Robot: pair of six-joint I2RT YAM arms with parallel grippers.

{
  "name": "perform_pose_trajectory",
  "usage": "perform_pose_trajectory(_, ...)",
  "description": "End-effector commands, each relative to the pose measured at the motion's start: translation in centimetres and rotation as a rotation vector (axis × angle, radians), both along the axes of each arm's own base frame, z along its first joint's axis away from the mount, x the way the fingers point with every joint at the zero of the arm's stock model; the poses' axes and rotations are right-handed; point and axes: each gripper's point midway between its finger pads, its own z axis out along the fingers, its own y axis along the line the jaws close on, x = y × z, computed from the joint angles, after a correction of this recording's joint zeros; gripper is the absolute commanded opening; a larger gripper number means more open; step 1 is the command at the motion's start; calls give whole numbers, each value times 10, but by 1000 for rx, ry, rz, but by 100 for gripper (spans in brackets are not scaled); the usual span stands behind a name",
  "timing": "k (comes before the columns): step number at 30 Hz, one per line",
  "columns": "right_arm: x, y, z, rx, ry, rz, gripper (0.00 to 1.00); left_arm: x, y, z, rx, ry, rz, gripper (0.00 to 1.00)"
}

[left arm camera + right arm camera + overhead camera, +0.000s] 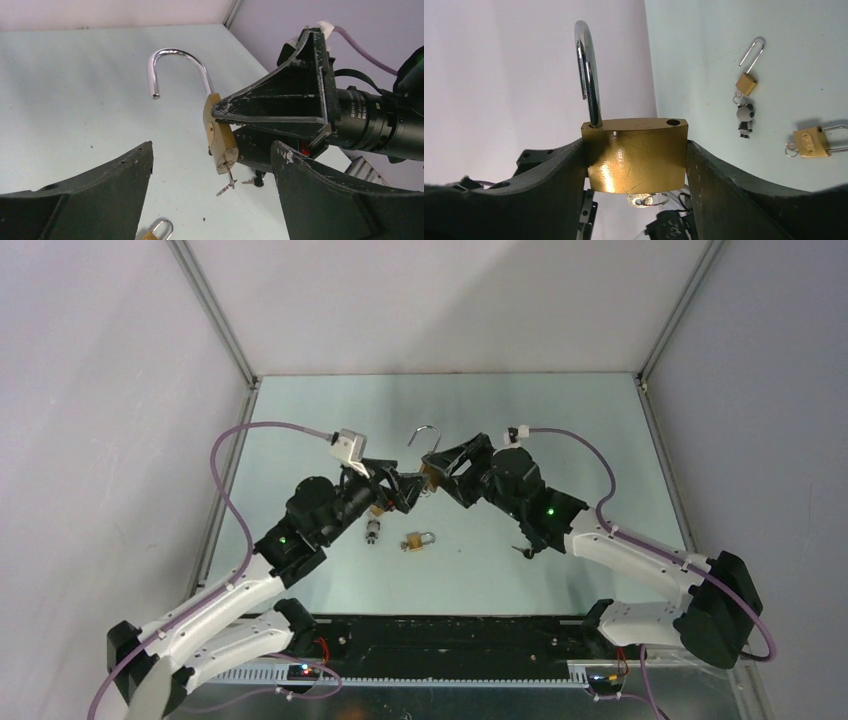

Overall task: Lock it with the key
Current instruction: Lock the lock.

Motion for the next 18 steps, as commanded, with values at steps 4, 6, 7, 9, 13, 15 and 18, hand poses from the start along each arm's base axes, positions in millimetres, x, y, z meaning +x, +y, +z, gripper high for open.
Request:
perform_pose_trajectory(4, 3, -14, 76, 268, -47, -128, 46, 7, -6, 19, -25, -125, 77, 80)
perform_pose_trajectory(6, 3, -18, 78, 275, -41, -147, 45, 7, -9, 15, -26, -117, 79, 74)
perform_pose_trajectory(7, 4, -20, 77, 273, -39, -162, 45, 8, -10, 14, -29, -115, 83, 73)
perform_pose_trajectory(9, 4, -23, 78, 276, -37, -176, 45, 7, -14, 13, -42, -108, 81, 74)
perform_pose_trajectory(13, 3, -23, 79, 285, -32, -181, 45, 7, -23, 12, -57, -103, 67, 84)
perform_pose_trajectory(15, 1, -21, 80, 291, -28, -176, 45, 8, -28, 11, -54, -100, 59, 85)
perform_pose_trajectory(18, -1, -19, 80, 298, -20, -168, 45, 11, -34, 9, -52, -95, 59, 84)
